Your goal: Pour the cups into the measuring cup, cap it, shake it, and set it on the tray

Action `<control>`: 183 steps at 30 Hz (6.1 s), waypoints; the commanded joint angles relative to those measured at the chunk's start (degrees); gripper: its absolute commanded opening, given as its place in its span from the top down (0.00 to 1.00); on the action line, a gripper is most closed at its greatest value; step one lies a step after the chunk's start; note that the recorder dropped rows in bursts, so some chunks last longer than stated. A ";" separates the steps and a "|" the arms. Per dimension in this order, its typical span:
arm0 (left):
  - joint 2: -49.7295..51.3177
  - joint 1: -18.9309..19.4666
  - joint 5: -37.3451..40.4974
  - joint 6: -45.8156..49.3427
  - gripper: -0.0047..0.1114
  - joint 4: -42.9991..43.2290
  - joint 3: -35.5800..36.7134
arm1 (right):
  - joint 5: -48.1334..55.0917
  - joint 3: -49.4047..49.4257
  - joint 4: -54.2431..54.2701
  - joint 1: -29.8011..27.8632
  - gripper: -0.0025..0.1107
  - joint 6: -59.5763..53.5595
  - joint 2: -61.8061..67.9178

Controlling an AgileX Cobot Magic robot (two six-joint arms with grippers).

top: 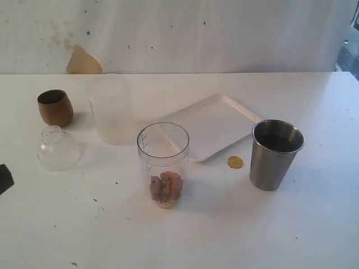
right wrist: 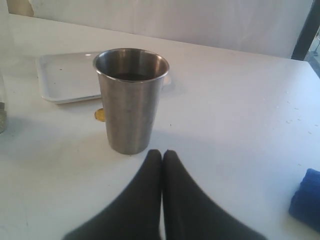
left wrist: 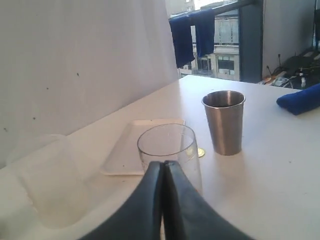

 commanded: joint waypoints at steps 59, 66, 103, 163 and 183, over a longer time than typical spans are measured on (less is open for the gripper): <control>-20.44 44.25 9.22 14.97 0.96 -22.78 12.02 | -5.60 -38.87 0.06 -0.08 0.98 23.14 43.79; -20.44 44.25 9.22 14.97 0.96 -22.78 12.02 | 6.92 -52.67 2.12 2.80 0.98 11.78 54.20; -20.44 44.25 9.22 14.97 0.96 -22.78 12.02 | 38.53 -86.82 -18.41 24.96 0.98 11.95 113.45; -20.44 41.85 9.23 15.06 0.96 -22.78 12.02 | 51.47 -84.65 -1.11 -2.30 0.56 3.81 105.18; -20.44 41.85 9.23 15.06 0.96 -22.78 12.02 | 51.47 -84.65 -1.11 -2.30 0.98 2.66 106.91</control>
